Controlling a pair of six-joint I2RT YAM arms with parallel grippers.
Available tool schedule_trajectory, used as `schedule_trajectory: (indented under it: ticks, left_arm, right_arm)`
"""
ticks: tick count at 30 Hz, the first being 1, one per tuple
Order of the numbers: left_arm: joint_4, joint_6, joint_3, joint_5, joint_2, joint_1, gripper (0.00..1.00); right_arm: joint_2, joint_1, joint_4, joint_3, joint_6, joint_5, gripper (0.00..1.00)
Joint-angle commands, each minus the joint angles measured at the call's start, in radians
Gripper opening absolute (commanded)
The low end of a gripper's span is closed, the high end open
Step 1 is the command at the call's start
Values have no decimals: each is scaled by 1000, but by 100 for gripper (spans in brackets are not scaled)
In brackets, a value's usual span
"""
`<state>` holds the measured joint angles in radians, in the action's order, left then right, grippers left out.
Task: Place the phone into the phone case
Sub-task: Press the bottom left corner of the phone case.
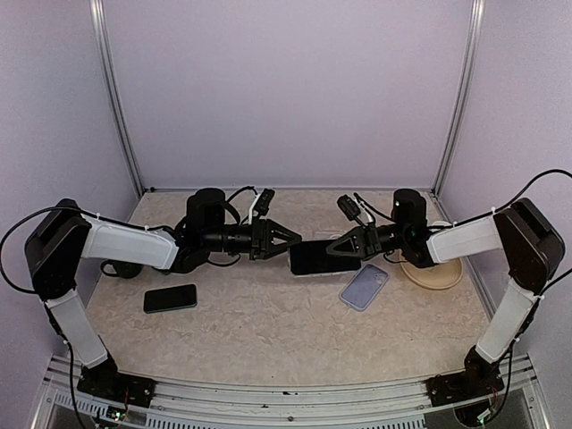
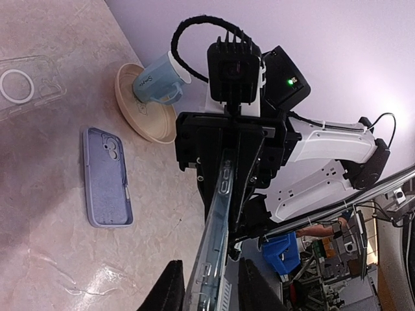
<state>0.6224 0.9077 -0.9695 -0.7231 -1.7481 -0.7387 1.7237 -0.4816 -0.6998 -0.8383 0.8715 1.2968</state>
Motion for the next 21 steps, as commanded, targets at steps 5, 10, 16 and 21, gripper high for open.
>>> schedule_trajectory:
  ticks: [5, 10, 16, 21]
  left_arm:
    - [-21, -39, -29, 7, -11, -20, 13]
    - [-77, -73, -31, 62, 1, -21, 0]
    - [-156, -134, -25, 158, 43, -27, 0]
    - [-151, -137, -19, 144, 44, -28, 15]
  right_arm:
    - [-29, -14, -5, -3, -18, -13, 0]
    - [-29, -15, 50, -12, -53, -30, 0]
    - [-29, -17, 90, -23, -76, -40, 0]
    - [-29, -17, 80, -30, -66, -35, 0]
